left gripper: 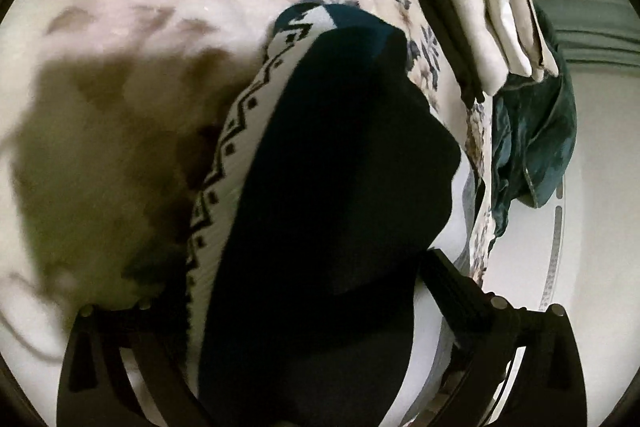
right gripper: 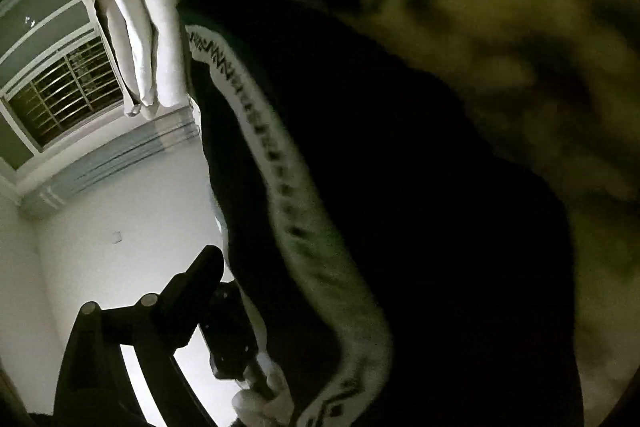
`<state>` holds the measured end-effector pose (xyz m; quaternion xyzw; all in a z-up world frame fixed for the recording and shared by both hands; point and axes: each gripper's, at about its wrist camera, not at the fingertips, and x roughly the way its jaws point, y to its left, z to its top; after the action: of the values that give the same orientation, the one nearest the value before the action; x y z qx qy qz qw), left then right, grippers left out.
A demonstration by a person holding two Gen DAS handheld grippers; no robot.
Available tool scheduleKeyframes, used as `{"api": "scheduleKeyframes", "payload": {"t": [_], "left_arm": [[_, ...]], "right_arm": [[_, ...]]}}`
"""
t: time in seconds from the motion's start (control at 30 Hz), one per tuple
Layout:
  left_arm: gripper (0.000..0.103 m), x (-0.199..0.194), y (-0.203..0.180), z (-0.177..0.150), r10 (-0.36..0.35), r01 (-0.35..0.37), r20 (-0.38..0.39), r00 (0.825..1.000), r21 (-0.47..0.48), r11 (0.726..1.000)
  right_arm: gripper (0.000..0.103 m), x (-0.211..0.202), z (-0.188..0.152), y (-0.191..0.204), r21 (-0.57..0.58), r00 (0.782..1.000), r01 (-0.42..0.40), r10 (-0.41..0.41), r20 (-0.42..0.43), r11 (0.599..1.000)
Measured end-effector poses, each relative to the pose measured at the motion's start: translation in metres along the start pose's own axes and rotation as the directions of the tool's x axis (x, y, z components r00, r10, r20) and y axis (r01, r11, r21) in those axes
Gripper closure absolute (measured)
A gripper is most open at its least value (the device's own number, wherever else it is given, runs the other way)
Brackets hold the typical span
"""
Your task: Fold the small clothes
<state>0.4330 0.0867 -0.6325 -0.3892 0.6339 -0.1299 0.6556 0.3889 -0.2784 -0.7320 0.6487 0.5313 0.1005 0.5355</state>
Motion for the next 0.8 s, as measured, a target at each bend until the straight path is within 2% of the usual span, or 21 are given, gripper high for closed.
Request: {"api": "scheduleKeyframes", "payload": {"t": [0.07,0.1,0.13,0.17,0.2,0.27,0.43,0.57,0.73,0.8], "left_arm": [[0.001,0.001,-0.006,0.001,-0.011,0.011,0.009,1.000,0.018,1.000],[0.003,0.000,-0.009,0.001,-0.016,0.016,0.018,1.000,0.026,1.000],[0.013,-0.002,-0.014,0.000,-0.047,0.045,0.036,0.998,0.039,0.998],[0.047,-0.004,-0.022,-0.001,-0.058,0.055,0.047,0.997,0.056,0.997],[0.059,-0.004,-0.029,0.000,-0.032,0.029,0.045,0.998,0.068,0.997],[0.066,-0.011,-0.042,0.001,-0.023,0.017,0.060,0.998,0.087,0.996],[0.069,-0.035,-0.083,0.012,-0.052,0.043,0.069,0.996,0.121,0.992],[0.069,-0.057,-0.129,0.034,-0.092,0.078,0.081,0.992,0.159,0.984],[0.069,-0.081,-0.206,0.088,-0.148,0.122,0.102,0.984,0.227,0.966],[0.069,-0.087,-0.246,0.126,-0.172,0.136,0.119,0.978,0.263,0.955]], "right_arm": [[0.009,0.008,-0.002,0.005,0.006,1.000,0.007,-0.007,0.002,1.000],[0.027,0.011,-0.005,0.008,0.013,1.000,0.014,-0.014,0.009,1.000],[0.041,0.012,-0.008,0.009,0.025,0.999,0.032,-0.033,0.013,0.999],[0.054,0.009,-0.009,0.009,0.031,0.999,0.030,-0.030,0.015,0.999],[0.057,0.005,-0.013,0.014,0.026,0.998,0.041,-0.042,0.036,0.999],[0.064,-0.003,-0.018,0.026,0.001,0.997,0.061,-0.061,0.053,0.998],[0.066,-0.023,-0.029,0.076,-0.072,0.993,0.081,-0.075,0.089,0.994],[0.066,-0.047,-0.027,0.139,-0.135,0.992,0.065,-0.048,0.121,0.989],[0.066,-0.074,0.002,0.238,-0.222,0.984,0.046,-0.006,0.178,0.974],[0.066,-0.080,0.021,0.279,-0.268,0.979,0.036,0.019,0.202,0.963]]}}
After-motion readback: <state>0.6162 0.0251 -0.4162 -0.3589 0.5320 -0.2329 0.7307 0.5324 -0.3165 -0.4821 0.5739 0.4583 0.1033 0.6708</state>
